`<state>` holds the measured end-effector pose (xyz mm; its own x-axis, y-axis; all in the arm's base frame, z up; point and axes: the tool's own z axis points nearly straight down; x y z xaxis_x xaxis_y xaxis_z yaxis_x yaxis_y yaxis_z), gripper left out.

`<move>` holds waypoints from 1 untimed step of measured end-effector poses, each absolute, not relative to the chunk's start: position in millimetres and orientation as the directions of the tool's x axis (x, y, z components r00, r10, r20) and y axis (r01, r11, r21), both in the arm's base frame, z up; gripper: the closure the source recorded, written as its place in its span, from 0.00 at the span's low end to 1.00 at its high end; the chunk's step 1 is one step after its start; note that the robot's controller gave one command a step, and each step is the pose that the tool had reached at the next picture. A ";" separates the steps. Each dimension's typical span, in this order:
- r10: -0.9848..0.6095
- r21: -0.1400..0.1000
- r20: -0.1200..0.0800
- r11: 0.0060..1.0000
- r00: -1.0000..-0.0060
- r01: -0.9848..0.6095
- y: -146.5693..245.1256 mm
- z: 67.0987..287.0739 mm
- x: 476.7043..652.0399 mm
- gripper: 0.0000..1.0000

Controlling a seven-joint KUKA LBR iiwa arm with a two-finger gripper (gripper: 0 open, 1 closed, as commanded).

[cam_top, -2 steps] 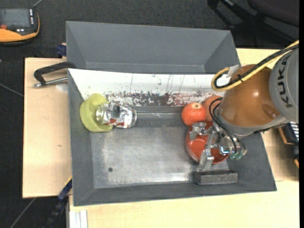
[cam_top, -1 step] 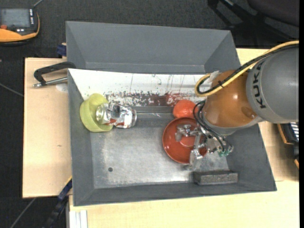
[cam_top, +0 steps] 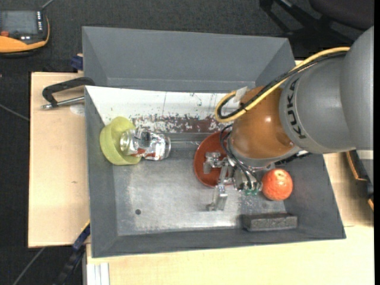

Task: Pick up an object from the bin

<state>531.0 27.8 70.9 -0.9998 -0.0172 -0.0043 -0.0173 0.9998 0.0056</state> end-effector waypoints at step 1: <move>-0.016 0.003 -0.005 1.000 -1.000 -0.016 25.9 71.5 531.4 1.00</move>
Offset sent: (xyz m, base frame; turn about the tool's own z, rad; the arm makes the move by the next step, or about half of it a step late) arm 0.0000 0.0000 0.0000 0.0000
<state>531.4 25.9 71.5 -0.9999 -0.0159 -0.0049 -0.0159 0.9999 0.0035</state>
